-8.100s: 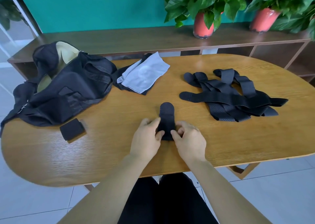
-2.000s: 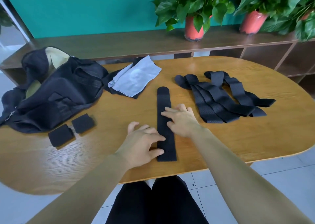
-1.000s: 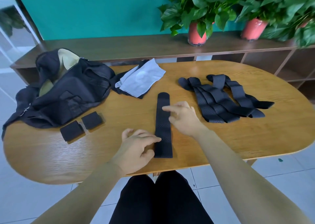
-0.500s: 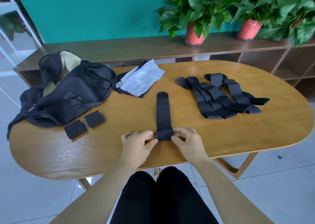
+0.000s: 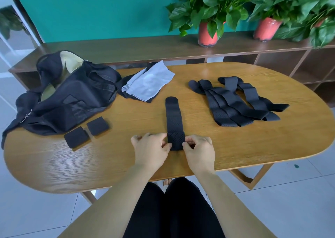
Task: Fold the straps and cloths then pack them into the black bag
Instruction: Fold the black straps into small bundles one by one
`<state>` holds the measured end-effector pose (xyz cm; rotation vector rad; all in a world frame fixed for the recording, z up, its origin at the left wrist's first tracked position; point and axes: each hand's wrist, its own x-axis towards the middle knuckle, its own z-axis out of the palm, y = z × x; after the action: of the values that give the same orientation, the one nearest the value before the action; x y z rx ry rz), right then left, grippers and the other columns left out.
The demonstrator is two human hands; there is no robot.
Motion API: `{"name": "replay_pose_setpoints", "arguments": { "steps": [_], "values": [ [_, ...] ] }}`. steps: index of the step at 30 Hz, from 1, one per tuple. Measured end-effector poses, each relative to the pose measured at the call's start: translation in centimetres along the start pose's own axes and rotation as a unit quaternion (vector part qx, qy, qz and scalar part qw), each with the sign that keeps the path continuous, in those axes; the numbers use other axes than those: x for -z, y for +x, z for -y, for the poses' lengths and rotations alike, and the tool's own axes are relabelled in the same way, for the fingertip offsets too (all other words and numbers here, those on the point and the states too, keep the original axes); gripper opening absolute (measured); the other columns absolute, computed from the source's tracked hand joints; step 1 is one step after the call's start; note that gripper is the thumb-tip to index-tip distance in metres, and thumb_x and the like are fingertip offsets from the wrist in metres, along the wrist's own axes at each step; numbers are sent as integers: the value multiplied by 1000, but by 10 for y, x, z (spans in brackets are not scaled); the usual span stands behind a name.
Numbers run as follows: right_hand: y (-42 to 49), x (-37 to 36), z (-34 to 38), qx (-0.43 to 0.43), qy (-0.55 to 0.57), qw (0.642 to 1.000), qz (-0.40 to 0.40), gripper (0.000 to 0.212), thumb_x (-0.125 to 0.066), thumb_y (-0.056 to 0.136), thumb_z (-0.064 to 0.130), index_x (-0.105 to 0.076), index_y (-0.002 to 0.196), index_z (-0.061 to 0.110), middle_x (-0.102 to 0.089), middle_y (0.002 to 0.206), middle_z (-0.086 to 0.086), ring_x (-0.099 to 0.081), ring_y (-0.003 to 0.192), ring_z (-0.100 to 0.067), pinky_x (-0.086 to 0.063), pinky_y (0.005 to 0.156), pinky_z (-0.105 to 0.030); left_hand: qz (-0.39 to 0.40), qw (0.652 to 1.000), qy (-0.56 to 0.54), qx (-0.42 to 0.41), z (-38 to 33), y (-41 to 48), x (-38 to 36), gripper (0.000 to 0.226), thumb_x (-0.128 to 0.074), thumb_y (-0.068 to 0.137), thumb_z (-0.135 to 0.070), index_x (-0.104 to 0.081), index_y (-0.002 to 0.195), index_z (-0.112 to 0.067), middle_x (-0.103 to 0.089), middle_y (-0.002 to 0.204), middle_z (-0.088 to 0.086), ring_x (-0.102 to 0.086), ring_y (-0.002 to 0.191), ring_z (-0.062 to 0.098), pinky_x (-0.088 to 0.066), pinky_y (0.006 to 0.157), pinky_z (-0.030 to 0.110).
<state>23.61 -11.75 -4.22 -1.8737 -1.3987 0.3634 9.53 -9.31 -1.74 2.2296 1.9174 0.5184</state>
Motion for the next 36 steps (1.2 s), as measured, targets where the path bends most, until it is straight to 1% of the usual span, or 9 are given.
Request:
{"name": "replay_pose_setpoints", "arguments": {
  "steps": [10, 12, 14, 16, 19, 23, 29, 33, 36],
  "values": [
    [1, -6, -7, 17, -11, 1000, 3, 36, -62, 86, 15, -63, 121, 20, -64, 104, 6, -42, 105, -13, -46, 83, -27, 56, 996, 64, -9, -7, 8, 0, 23, -50, 93, -45, -60, 82, -27, -64, 80, -10, -48, 100, 15, -20, 90, 39],
    [1, -6, -7, 25, -15, 1000, 5, 36, -62, 87, 16, -62, 123, 19, -64, 108, 5, -43, 107, -14, -46, 84, -27, 42, 996, 75, -24, -8, 8, 2, 18, -52, 91, -45, -60, 100, -31, -65, 97, -12, -49, 107, 16, -22, 90, 41],
    [1, -6, -7, 37, -22, 999, 2, 35, -62, 87, 16, -64, 122, 19, -64, 111, 4, -45, 107, -15, -45, 83, -27, 45, 994, 85, -43, -8, 9, 2, 40, -53, 92, -43, -51, 131, -34, -57, 121, -12, -44, 118, 17, -23, 96, 43],
    [0, -7, -8, 52, -30, 998, -3, 32, -63, 86, 15, -67, 118, 18, -65, 113, 4, -47, 106, -17, -47, 83, -30, 53, 994, 76, -63, -6, 8, 1, 46, -51, 94, -38, -44, 139, -35, -48, 134, -12, -39, 124, 16, -22, 99, 43],
    [-1, -10, -8, 78, -38, 996, -14, 27, -66, 82, 10, -72, 108, 16, -67, 108, 3, -52, 100, -22, -51, 77, -38, 71, 991, 76, -85, -3, 5, -1, 42, -44, 97, -35, -46, 138, -34, -44, 138, -14, -36, 125, 14, -20, 100, 40],
    [-2, -11, -10, 119, -69, 990, -24, 27, -65, 77, 5, -75, 100, 14, -66, 99, 1, -55, 89, -27, -48, 67, -38, 99, 983, 101, -120, 0, 4, 1, 56, -46, 90, -52, -43, 141, -30, -42, 136, -12, -36, 125, 13, -18, 99, 39],
    [-3, 9, -13, 128, -49, 985, 104, 43, -62, 79, 20, -64, 121, 19, -57, 120, 8, -43, 112, -15, -38, 94, -29, 116, 973, 110, -165, 10, 5, 9, 54, -41, 93, -56, -43, 141, -30, -43, 135, -15, -37, 123, 9, -12, 100, 35],
    [-8, 16, -19, 159, -20, 982, 96, 33, -66, 81, 13, -69, 114, 16, -62, 109, 5, -49, 103, -14, -47, 86, -31, 117, 975, 71, -175, 18, -5, 13, 47, -34, 96, -54, -51, 134, -33, -48, 129, -18, -40, 120, 5, -11, 99, 36],
    [-8, 16, -15, 152, -9, 986, 73, 21, -67, 85, 15, -71, 106, 16, -64, 106, 8, -48, 101, -12, -43, 82, -23, 152, 977, 13, -151, 20, -9, 18, 41, -36, 95, -56, -60, 121, -35, -51, 118, -19, -42, 112, 6, -13, 99, 38]
  ]
}}
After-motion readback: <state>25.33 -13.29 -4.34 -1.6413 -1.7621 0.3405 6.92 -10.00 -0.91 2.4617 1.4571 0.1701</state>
